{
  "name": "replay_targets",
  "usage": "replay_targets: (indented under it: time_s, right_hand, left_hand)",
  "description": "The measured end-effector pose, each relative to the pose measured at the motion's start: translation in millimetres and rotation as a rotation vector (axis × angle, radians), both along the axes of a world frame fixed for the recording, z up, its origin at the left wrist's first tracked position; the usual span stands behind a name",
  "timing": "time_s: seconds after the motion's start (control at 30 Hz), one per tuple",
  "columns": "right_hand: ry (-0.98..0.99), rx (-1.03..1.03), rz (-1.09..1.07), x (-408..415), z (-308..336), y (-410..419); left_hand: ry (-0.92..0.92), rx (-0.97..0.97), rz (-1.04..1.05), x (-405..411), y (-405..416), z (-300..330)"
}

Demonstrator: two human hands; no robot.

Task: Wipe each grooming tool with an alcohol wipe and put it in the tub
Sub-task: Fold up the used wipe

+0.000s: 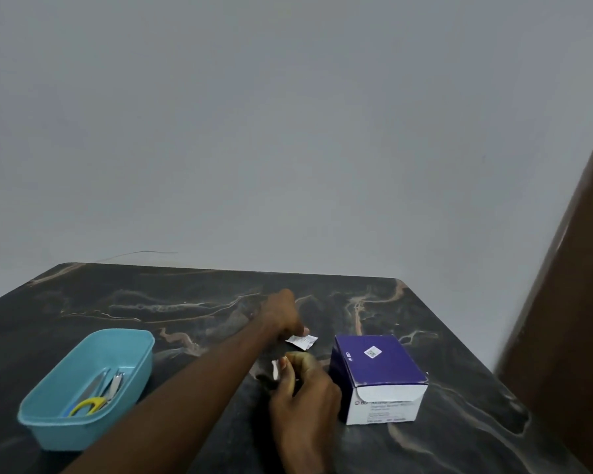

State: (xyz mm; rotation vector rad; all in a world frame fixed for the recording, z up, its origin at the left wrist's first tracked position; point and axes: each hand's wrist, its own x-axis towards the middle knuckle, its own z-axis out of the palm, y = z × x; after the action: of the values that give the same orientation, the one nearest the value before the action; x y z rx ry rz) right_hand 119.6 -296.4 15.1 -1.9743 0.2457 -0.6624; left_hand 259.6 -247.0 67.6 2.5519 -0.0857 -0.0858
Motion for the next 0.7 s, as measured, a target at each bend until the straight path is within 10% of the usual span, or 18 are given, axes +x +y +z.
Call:
replay_targets:
  time_s: [0.37, 0.7]
  right_hand:
    - [-0.032, -0.019, 0.038, 7, -4, -6]
    - [-0.049, 0.104, 0.126, 13, -4, -9]
  left_hand:
    - [-0.036, -0.032, -0.036, 3, 5, -19]
    - [-0.050, -1.082, 0.218, -85, 50, -24]
